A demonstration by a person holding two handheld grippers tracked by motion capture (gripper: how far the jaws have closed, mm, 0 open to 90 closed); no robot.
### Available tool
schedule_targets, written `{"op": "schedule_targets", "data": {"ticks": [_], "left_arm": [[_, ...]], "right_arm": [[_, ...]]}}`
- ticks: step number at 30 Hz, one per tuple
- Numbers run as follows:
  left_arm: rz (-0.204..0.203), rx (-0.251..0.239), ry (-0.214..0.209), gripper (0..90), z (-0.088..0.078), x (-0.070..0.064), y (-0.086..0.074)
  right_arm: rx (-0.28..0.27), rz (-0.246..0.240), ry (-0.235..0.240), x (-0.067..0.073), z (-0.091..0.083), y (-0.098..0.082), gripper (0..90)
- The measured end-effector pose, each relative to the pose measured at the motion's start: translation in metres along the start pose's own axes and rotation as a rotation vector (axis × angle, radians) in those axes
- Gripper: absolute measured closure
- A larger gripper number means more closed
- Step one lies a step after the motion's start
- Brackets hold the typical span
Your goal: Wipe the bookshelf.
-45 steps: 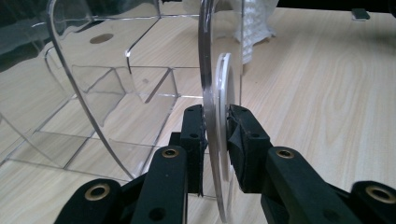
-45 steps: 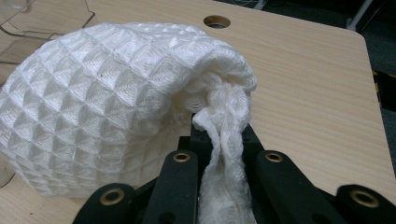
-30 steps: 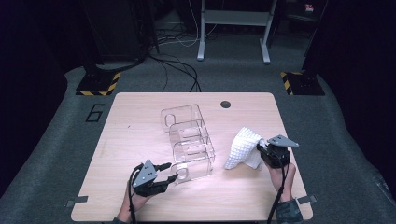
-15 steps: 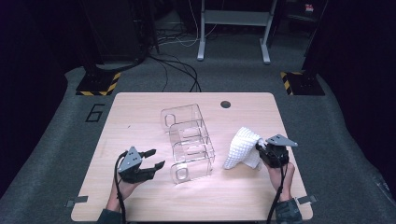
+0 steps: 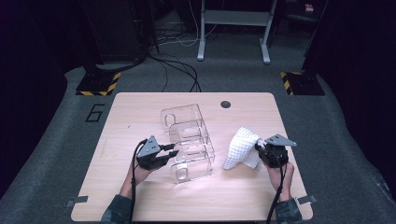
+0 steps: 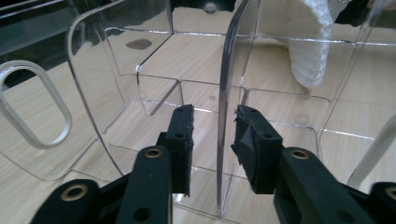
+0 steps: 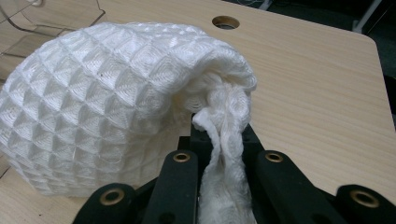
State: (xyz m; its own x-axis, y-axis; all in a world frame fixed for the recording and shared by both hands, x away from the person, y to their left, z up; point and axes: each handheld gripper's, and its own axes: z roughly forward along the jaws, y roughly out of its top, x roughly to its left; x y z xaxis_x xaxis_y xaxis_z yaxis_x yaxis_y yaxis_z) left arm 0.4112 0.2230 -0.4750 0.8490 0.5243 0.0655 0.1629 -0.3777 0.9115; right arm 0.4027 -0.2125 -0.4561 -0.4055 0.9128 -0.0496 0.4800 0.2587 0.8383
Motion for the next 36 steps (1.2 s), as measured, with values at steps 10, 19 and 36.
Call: {"op": "schedule_targets", "data": {"ticks": [10,19,36], "left_arm": [[0.05,-0.019,-0.108,84.0,0.009,0.005,0.004],[0.063,-0.028,-0.155,86.0,0.015,0.006,0.005],[0.012,-0.023,0.131,32.3,-0.045,-0.041,0.0]], "right_arm": [[-0.004,-0.002,0.001,0.001,0.0,0.002,82.9],[-0.003,-0.005,0.002,0.001,0.0,0.002,82.9],[-0.008,-0.001,0.001,0.0,-0.002,0.001,82.9]]}}
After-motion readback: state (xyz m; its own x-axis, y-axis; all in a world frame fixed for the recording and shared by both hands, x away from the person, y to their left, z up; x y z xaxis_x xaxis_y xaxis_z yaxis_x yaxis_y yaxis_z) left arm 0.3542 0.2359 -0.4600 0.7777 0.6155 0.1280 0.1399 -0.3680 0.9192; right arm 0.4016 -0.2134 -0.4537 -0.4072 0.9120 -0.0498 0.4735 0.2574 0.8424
